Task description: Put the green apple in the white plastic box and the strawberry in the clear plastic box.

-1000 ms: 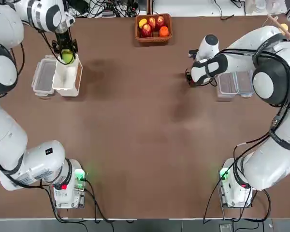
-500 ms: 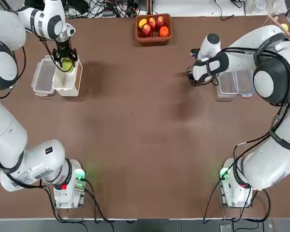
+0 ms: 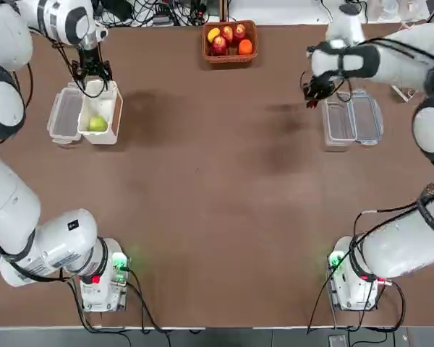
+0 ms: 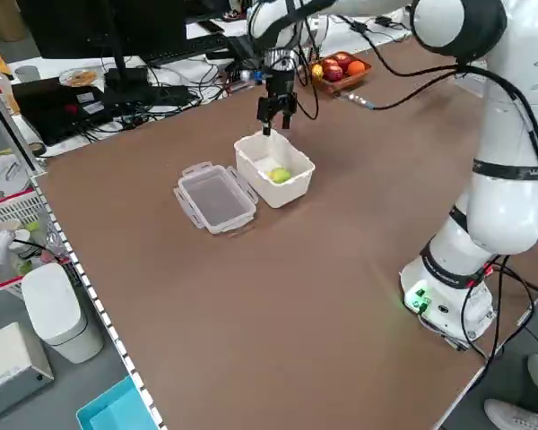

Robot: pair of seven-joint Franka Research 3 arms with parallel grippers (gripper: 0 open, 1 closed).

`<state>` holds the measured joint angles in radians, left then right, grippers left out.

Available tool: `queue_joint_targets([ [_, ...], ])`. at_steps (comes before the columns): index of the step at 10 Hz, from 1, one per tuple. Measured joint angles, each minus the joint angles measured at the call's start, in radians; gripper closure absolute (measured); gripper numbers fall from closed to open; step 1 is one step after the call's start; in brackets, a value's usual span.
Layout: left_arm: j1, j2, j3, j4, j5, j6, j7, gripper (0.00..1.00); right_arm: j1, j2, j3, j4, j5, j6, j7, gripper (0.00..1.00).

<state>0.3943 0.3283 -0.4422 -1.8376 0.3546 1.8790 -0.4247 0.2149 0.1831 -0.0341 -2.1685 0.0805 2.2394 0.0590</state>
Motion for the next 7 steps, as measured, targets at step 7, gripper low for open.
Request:
queue_joint_targets([
  [7,-0.096,-0.174,0.072,0.343,-0.355,-0.32,0.321,0.0,-0.273,0.005,-0.003,-0.139,-0.001,0.235,-0.398,0.68],
])
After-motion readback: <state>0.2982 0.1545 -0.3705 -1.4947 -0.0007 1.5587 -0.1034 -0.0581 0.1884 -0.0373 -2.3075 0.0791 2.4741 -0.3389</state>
